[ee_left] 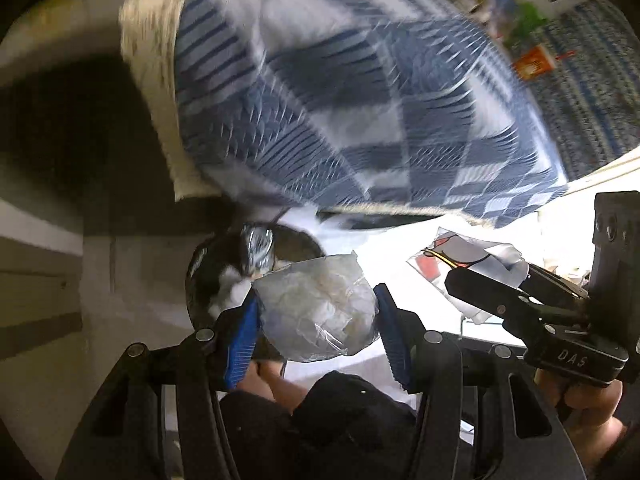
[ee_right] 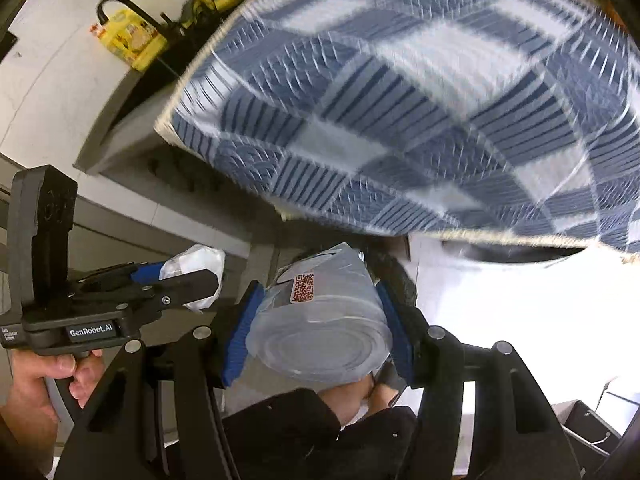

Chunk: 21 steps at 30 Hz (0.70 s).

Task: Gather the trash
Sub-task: 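Carry the tissue ball in the left tool while the right tool carries the cup down to the bin, then open the left tool over the bin while the right tool opens to drop the cup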

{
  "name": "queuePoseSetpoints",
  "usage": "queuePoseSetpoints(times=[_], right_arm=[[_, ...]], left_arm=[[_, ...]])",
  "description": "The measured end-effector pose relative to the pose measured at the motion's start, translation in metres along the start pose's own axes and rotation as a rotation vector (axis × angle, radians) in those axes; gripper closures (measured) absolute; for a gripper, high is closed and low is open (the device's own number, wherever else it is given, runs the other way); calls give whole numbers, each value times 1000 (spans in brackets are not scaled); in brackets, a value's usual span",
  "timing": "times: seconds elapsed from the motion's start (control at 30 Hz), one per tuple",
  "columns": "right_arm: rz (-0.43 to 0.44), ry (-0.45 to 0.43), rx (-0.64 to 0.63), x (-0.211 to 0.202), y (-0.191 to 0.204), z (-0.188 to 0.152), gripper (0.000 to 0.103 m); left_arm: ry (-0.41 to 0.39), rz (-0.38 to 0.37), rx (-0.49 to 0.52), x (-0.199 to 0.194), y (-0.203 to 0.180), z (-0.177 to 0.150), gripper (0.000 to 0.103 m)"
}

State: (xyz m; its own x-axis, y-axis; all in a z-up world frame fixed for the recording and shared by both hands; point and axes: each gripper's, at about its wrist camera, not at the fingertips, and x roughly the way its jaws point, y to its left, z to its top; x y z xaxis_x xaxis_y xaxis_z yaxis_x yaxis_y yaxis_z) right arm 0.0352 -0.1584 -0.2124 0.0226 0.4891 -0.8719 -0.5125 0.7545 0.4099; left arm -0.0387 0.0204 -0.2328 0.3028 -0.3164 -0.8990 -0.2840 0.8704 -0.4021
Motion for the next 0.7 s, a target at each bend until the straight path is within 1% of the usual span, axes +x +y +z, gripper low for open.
queuePoseSetpoints(times=[0.23,0.33,0.47,0.6,0.7], right_arm=[[21,107,17,61,-24,-18,45],[17,136,19,85,-32,-22,45],[17,174,34,114,-46,-25,45],[30,176,41,133,-54,-23,45],[19,192,47,148,-59,-21,45]], left_arm=[[51,35,-48,44,23,-7,50],[77,38,-80,66,37,-5,50],[107,58,-86,97,49,1,50],[125,76,-123,122,64,4,50],[137,79,-125,138,70,9,50]])
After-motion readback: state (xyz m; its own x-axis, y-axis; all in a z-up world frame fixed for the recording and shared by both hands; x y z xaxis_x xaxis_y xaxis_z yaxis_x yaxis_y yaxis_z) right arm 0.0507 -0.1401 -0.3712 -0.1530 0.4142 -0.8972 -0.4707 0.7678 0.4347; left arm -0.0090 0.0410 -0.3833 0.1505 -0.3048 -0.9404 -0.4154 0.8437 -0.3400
